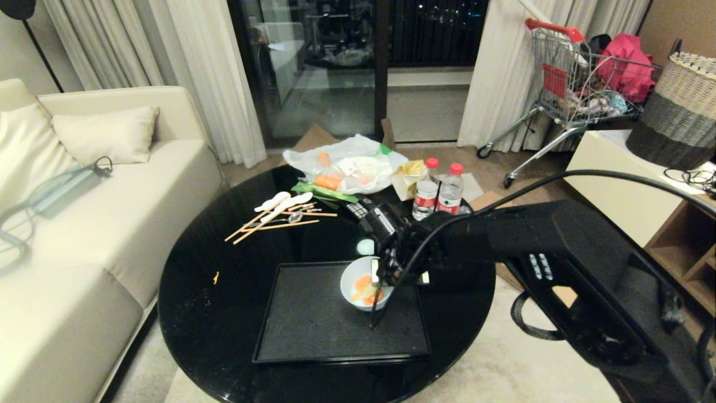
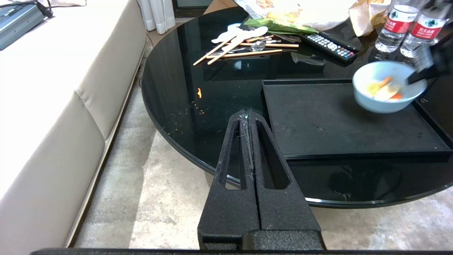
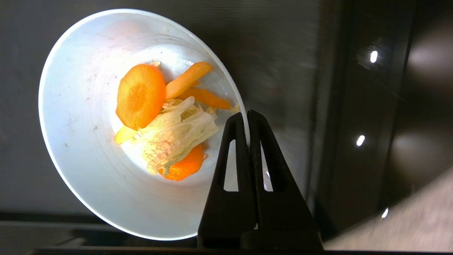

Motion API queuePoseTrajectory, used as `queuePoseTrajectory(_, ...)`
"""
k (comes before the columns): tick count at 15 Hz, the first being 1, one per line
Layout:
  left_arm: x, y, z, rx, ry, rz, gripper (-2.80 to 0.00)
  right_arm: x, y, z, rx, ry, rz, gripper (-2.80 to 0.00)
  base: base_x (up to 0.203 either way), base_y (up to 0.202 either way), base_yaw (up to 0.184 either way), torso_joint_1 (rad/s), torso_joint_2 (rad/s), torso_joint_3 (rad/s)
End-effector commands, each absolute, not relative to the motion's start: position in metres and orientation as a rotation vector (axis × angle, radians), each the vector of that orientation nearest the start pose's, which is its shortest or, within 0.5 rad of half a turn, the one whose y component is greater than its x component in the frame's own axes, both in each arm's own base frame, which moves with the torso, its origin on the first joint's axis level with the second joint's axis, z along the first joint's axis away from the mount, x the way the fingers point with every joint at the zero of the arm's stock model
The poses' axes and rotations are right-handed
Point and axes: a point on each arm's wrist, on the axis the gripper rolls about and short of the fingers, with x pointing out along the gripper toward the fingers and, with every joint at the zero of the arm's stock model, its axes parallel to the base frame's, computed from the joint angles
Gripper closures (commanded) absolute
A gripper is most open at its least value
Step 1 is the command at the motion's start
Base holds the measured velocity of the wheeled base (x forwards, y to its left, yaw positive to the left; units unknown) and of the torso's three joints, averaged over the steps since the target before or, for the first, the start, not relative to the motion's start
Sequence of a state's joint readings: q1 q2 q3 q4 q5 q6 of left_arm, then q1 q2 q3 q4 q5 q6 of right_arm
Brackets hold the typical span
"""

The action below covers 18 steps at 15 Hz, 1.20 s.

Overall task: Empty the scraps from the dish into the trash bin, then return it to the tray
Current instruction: Pick up the bowl with leftover food, then move the bowl over the trash can

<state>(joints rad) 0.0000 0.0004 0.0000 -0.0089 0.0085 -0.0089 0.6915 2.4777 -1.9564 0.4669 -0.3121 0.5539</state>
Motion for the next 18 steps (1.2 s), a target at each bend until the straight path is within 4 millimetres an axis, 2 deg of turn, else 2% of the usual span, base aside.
queuePoseTrajectory(1,-0.023,0.0,0.076,-0.009,-0.009,0.009,0.0,0.372,0.285,0.114,0.119,0.902,0.052,0.0,0.0,0.0,0.0,0.0,0.0,0.0)
queuePoseTrajectory(5,-0.023,0.0,0.076,-0.009,-0.009,0.009,0.0,0.361,0.247,0.152,0.223,0.923,-0.057,0.0,0.0,0.0,0.0,0.0,0.0,0.0)
queuePoseTrajectory(7,-0.023,0.0,0.076,-0.009,-0.009,0.009,0.0,0.356,0.215,0.171,0.261,0.913,-0.111,0.0,0.0,0.0,0.0,0.0,0.0,0.0)
queuePoseTrajectory(11,-0.023,0.0,0.076,-0.009,-0.009,0.009,0.0,0.326,0.151,0.185,0.285,0.944,-0.232,0.0,0.0,0.0,0.0,0.0,0.0,0.0)
queuePoseTrajectory(15,-0.023,0.0,0.076,-0.009,-0.009,0.009,0.0,0.279,0.092,0.175,0.302,0.977,-0.344,0.0,0.0,0.0,0.0,0.0,0.0,0.0)
queuePoseTrajectory(18,-0.023,0.0,0.076,-0.009,-0.009,0.009,0.0,0.237,0.051,0.168,0.324,0.945,-0.388,0.0,0.0,0.0,0.0,0.0,0.0,0.0)
